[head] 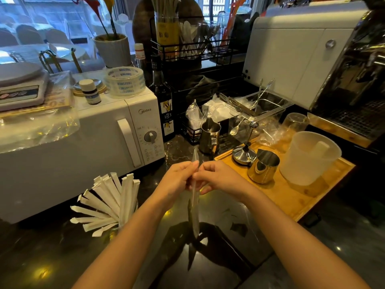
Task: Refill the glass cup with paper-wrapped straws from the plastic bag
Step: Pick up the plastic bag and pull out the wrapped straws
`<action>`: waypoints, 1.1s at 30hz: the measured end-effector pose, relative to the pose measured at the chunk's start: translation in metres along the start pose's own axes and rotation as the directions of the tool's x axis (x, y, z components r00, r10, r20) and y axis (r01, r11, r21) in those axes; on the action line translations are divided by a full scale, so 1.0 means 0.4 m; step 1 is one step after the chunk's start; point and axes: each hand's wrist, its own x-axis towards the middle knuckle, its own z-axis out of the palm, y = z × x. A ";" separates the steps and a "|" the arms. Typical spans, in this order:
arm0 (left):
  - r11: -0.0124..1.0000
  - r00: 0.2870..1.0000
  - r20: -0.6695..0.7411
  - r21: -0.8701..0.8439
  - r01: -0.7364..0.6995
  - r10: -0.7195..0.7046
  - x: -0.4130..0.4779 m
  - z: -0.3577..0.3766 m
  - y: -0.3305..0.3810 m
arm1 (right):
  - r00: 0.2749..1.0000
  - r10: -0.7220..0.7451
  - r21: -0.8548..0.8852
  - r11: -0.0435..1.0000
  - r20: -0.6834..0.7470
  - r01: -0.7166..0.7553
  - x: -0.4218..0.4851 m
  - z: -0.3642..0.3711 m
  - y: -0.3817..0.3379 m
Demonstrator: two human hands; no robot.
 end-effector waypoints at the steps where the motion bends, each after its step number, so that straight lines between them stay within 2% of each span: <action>1: 1.000 1.000 -0.005 -0.005 -0.004 0.004 -0.001 0.003 0.000 | 1.000 0.010 0.002 1.000 0.000 -0.010 -0.001 0.000 -0.002; 6: 1.000 1.000 -0.016 0.000 0.012 -0.012 -0.003 0.015 0.002 | 0.996 0.072 0.005 0.997 -0.043 -0.072 -0.006 -0.001 -0.012; 10: 1.000 0.998 -0.052 0.000 0.027 -0.027 -0.007 0.024 0.005 | 0.992 0.098 -0.083 0.991 -0.079 -0.104 -0.009 0.001 -0.014; 16: 0.992 0.992 -0.043 0.026 0.121 -0.119 -0.010 0.026 0.012 | 0.996 0.026 -0.129 0.991 -0.089 -0.038 -0.015 0.015 -0.013; 20: 1.000 0.999 -0.043 0.025 0.012 -0.010 -0.020 0.024 0.019 | 0.990 -0.049 0.004 0.999 -0.135 0.049 -0.014 0.024 -0.002; 25: 0.997 0.992 -0.112 -0.021 -0.069 0.066 -0.028 0.030 0.020 | 0.981 -0.079 0.262 0.957 -0.178 0.125 -0.007 0.044 0.022; 33: 0.981 0.991 -0.127 -0.181 -0.068 0.045 -0.040 0.044 0.016 | 0.980 -0.052 0.375 0.919 -0.193 0.122 -0.011 0.053 0.026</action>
